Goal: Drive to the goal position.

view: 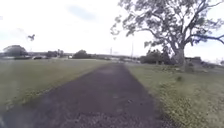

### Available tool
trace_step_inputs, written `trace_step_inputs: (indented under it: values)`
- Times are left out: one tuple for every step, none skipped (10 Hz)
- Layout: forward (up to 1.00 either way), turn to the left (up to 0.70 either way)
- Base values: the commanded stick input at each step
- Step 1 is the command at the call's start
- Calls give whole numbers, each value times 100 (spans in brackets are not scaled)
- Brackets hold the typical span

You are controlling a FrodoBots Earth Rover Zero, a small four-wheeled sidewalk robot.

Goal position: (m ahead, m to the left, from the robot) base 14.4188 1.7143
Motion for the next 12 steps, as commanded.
trace_step_inputs:
  values:
    - [50,0]
    - [50,0]
    - [50,0]
    - [50,0]
    - [50,0]
    - [50,0]
    - [50,0]
    - [50,0]
    - [50,0]
    - [50,0]
    - [50,0]
    - [50,0]
